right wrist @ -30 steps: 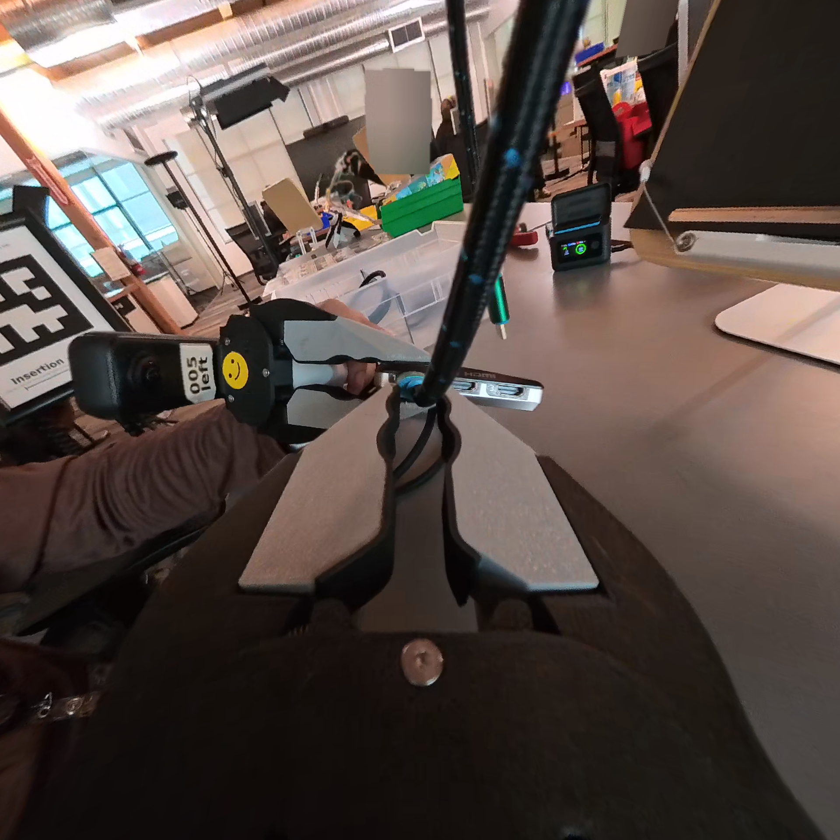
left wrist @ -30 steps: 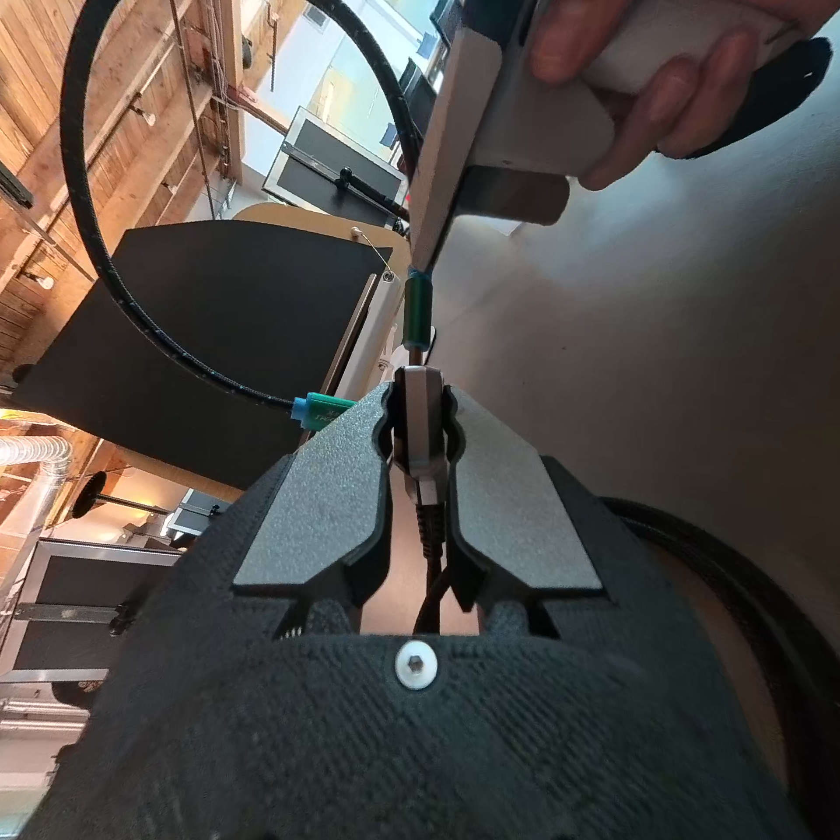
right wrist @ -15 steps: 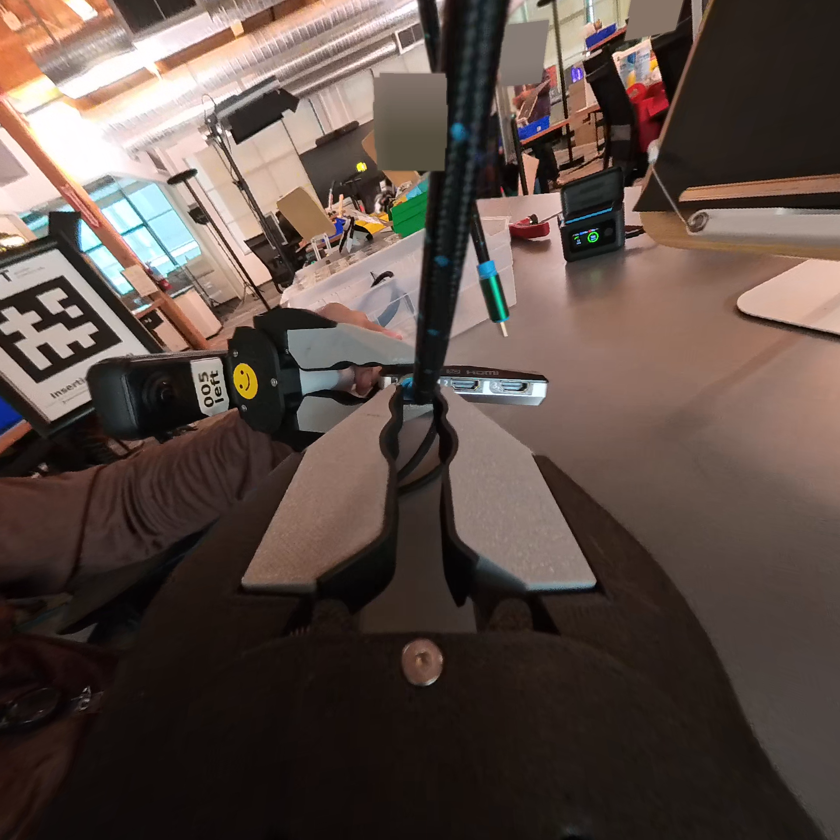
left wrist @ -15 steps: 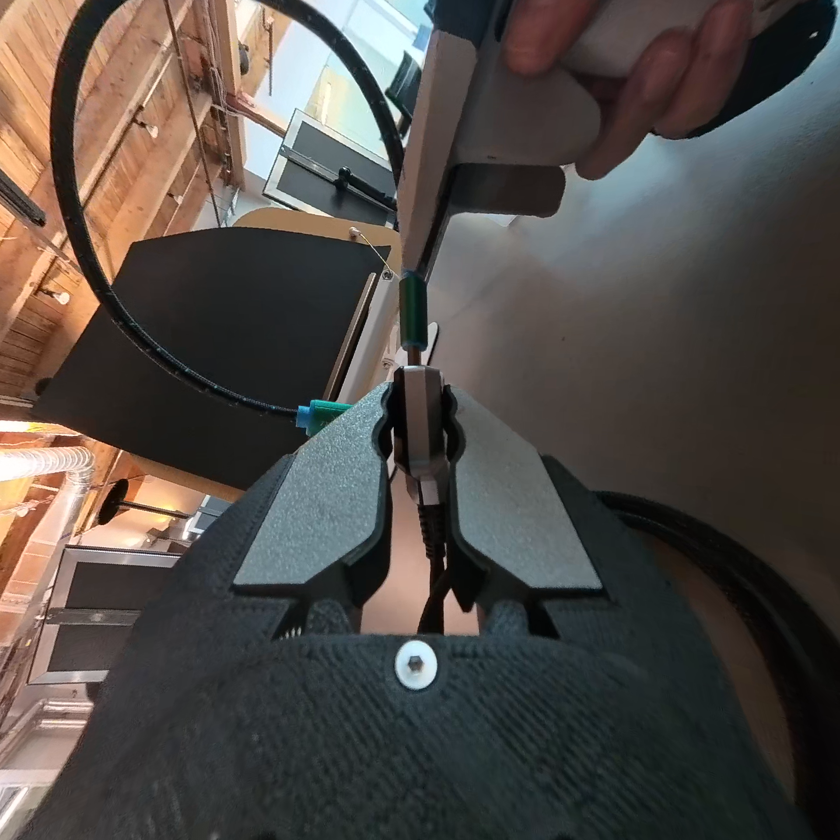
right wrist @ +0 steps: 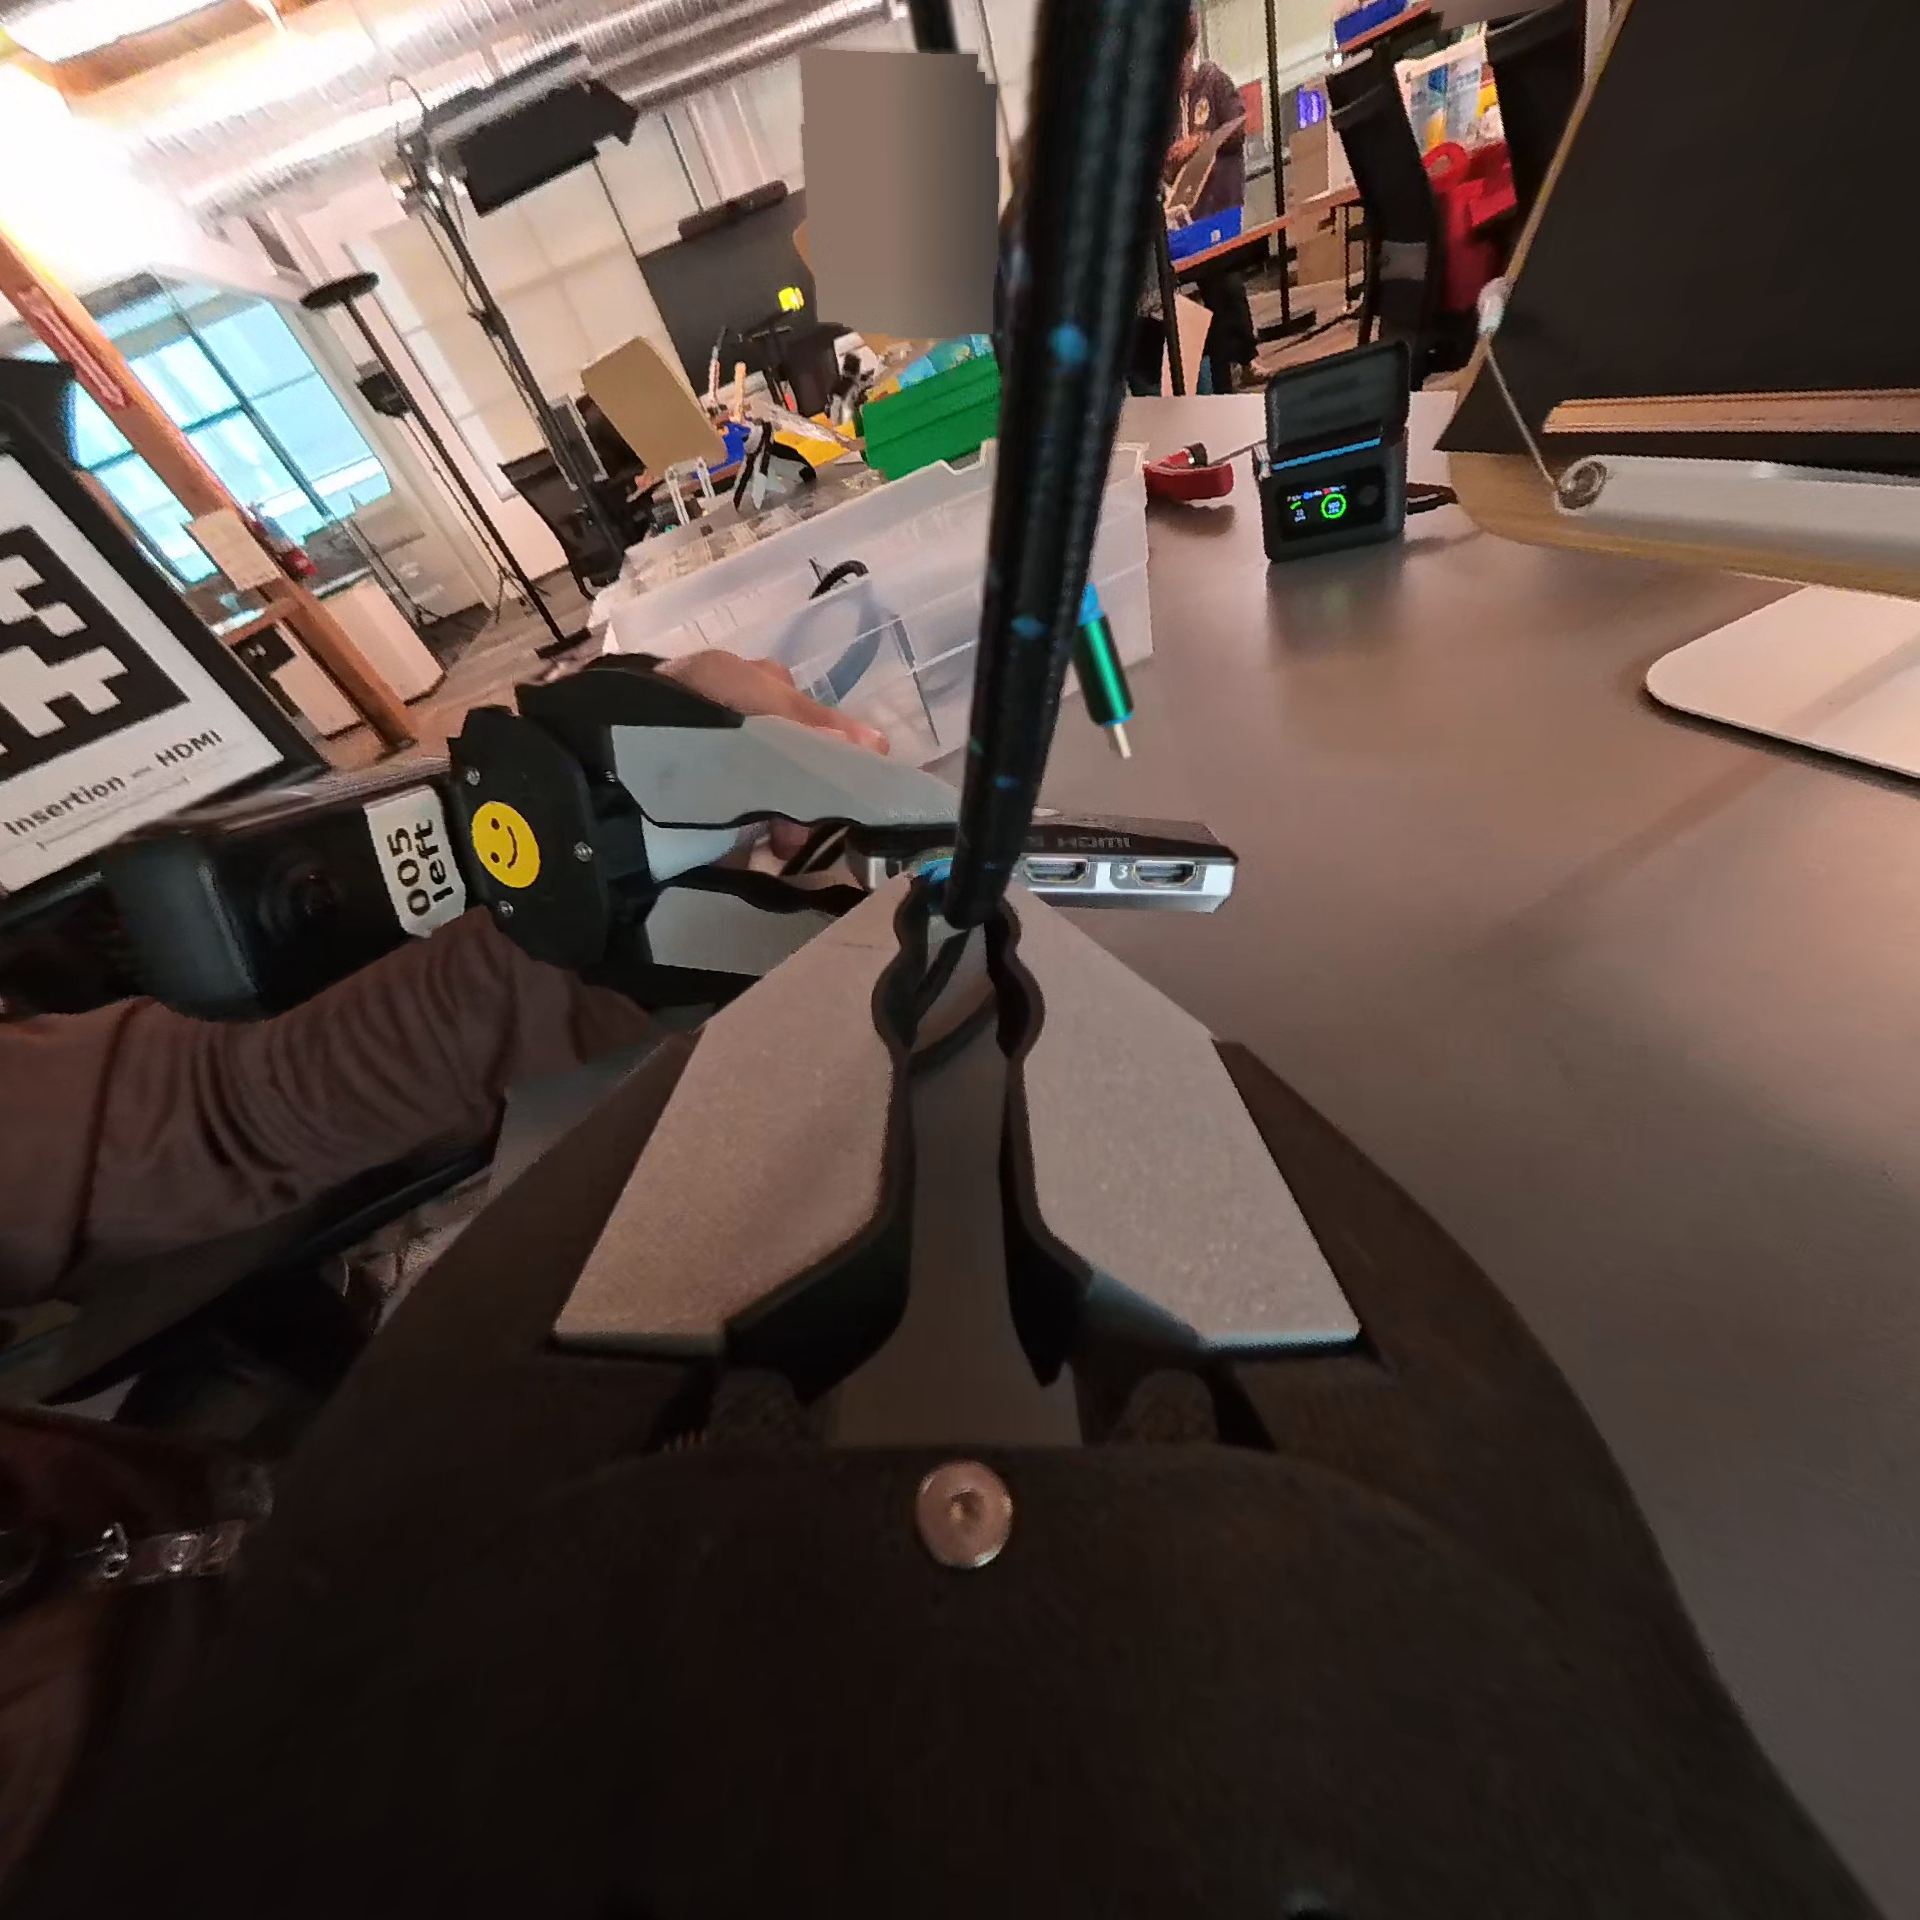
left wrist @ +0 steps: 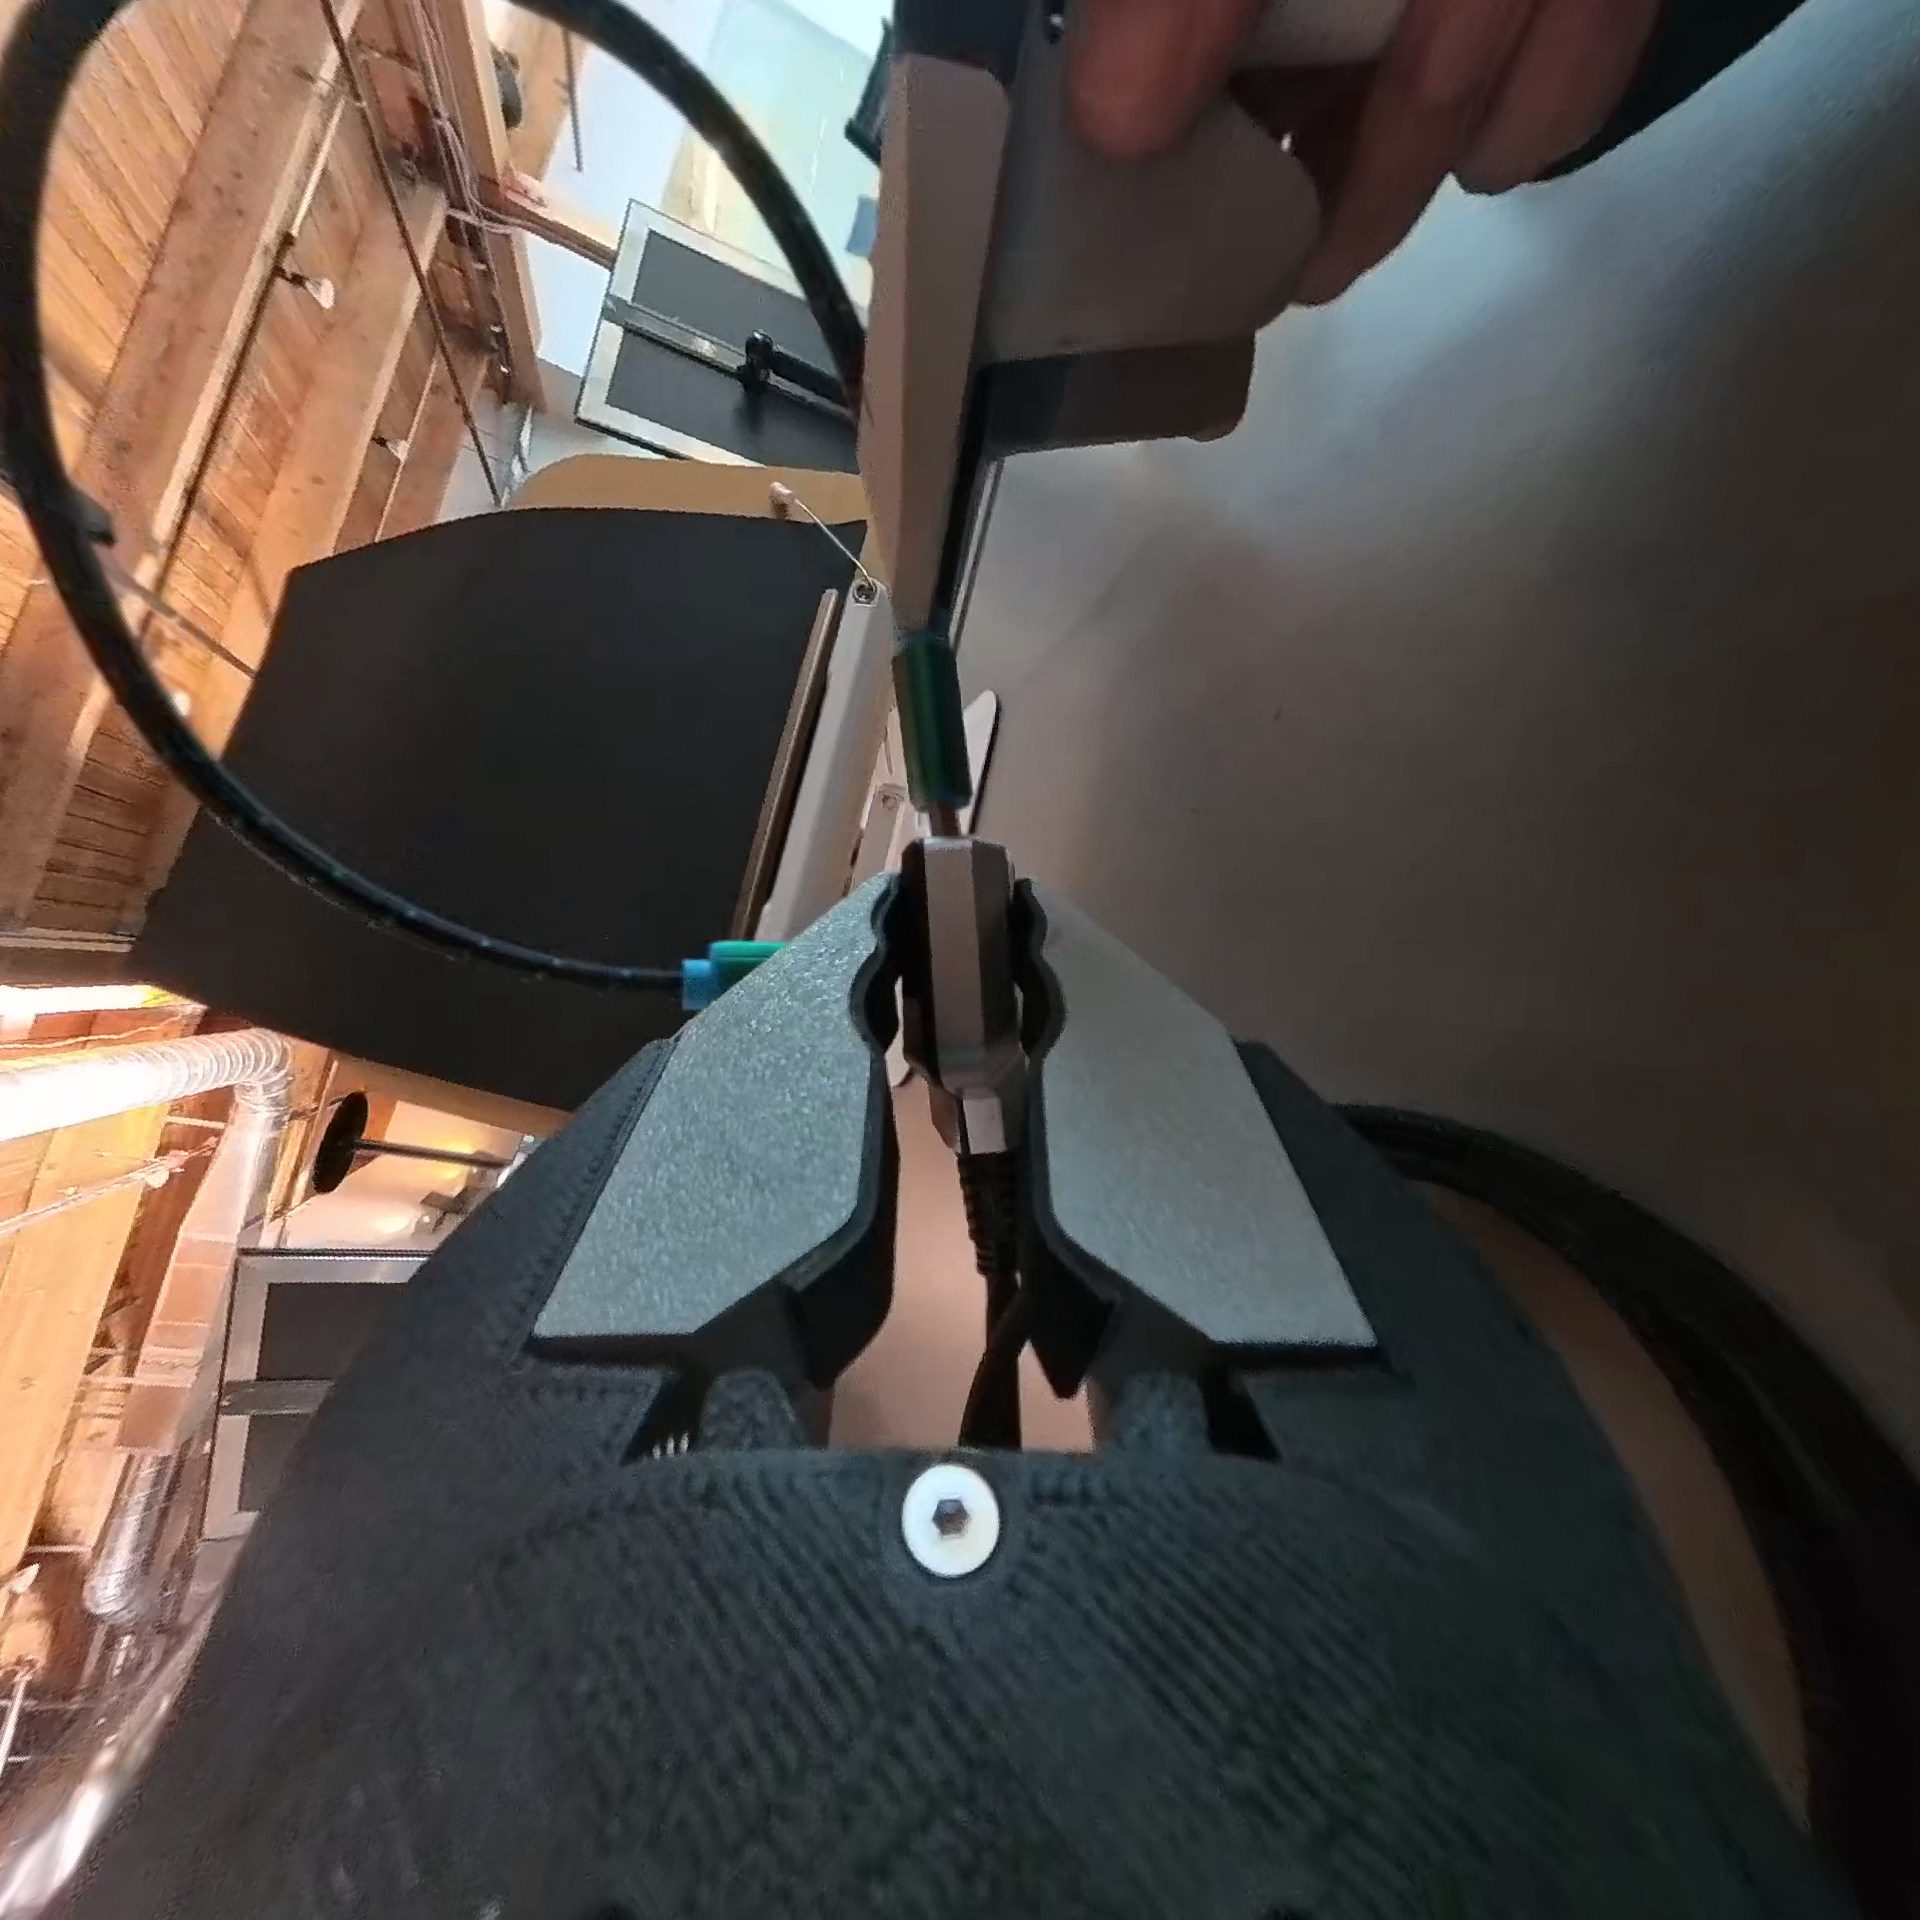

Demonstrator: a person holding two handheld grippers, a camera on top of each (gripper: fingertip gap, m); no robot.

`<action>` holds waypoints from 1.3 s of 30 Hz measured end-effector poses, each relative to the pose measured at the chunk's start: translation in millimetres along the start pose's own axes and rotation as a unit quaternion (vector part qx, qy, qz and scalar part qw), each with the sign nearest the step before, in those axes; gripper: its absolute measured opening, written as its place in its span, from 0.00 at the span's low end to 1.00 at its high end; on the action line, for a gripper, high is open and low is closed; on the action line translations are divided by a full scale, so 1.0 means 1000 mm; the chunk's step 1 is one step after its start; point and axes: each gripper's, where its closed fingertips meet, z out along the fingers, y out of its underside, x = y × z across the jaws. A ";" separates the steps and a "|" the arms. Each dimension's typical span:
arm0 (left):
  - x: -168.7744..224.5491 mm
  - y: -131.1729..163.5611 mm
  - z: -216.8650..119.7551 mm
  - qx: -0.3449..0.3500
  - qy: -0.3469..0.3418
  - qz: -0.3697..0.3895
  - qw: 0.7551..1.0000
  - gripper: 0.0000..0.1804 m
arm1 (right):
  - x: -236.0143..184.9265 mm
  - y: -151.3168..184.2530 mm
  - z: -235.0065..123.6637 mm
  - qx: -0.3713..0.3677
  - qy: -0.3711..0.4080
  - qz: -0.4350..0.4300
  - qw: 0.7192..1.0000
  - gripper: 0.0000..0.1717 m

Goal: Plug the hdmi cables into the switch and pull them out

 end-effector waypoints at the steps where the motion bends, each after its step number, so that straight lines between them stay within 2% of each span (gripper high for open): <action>1: 0.001 0.001 0.000 -0.004 0.001 0.003 1.000 0.10 | 0.000 0.001 0.001 -0.004 0.003 -0.003 1.000 0.04; 13: 0.004 -0.001 0.001 -0.016 0.020 -0.041 0.999 0.10 | 0.000 0.003 0.000 -0.011 0.009 -0.028 1.000 0.04; 23: 0.012 0.003 0.004 -0.042 0.027 -0.019 0.999 0.09 | 0.004 0.011 0.000 -0.040 0.015 -0.028 0.999 0.04; 29: 0.013 0.006 0.007 -0.028 0.054 -0.090 0.994 0.09 | 0.008 0.010 0.003 -0.029 0.019 -0.012 0.999 0.05; 33: 0.003 -0.002 0.007 0.016 0.050 -0.137 0.989 0.10 | 0.007 -0.003 0.000 0.002 0.002 0.003 1.000 0.04; 39: 0.001 -0.001 0.003 0.019 0.028 -0.095 0.995 0.10 | 0.003 -0.004 -0.010 0.005 -0.001 -0.028 1.000 0.10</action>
